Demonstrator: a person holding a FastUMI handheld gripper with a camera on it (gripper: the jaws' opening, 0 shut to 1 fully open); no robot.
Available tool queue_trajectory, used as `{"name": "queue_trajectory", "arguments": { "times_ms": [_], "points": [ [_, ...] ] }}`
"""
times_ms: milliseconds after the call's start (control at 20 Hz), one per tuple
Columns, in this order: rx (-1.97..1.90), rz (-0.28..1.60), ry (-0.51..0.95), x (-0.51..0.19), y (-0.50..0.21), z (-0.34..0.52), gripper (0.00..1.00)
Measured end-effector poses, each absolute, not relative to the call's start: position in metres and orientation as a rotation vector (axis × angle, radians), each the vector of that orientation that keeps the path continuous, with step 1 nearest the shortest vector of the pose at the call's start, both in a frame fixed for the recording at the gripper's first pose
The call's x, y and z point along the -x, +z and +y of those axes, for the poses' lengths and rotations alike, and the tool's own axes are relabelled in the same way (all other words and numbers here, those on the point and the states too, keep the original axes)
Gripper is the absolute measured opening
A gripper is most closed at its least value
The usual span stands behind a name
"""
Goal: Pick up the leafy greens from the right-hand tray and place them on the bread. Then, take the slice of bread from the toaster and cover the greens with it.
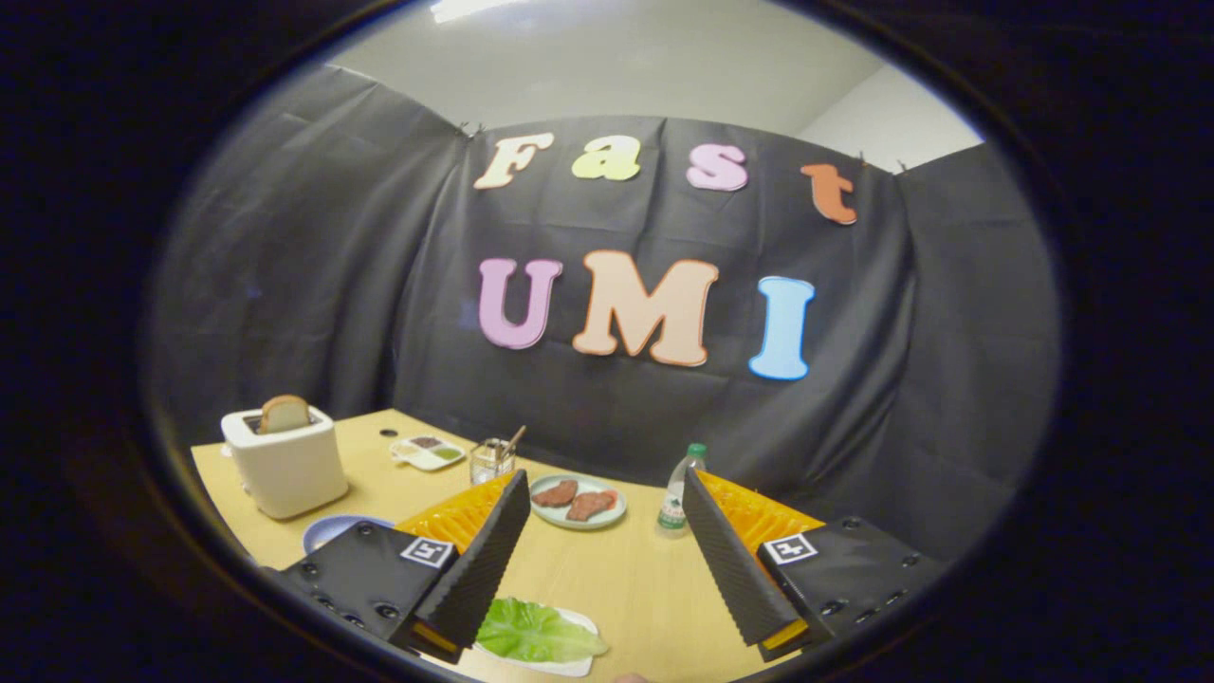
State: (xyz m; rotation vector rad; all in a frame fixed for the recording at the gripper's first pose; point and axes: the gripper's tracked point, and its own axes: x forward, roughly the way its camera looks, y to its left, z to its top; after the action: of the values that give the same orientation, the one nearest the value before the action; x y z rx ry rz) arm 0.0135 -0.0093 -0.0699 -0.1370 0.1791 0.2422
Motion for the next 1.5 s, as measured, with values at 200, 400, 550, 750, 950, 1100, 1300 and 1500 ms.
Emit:
{"name": "queue_trajectory", "arguments": {
  "times_ms": [200, 400, 550, 750, 950, 1100, 1300, 1500],
  "points": [
    [0.2, 0.27, 0.321, -0.014, -0.107, -0.008, 1.0],
    [0.254, 0.383, 0.41, -0.016, -0.149, -0.004, 1.0],
    [0.285, 0.454, 0.472, -0.013, -0.173, -0.002, 1.0],
    [0.332, 0.538, 0.552, -0.009, -0.206, 0.007, 1.0],
    [0.378, 0.636, 0.618, -0.003, -0.244, 0.01, 1.0],
    [0.397, 0.698, 0.649, 0.0, -0.266, 0.011, 1.0],
    [0.429, 0.745, 0.684, 0.003, -0.286, 0.013, 1.0],
    [0.433, 0.823, 0.726, 0.007, -0.313, 0.023, 1.0]
  ]
}}
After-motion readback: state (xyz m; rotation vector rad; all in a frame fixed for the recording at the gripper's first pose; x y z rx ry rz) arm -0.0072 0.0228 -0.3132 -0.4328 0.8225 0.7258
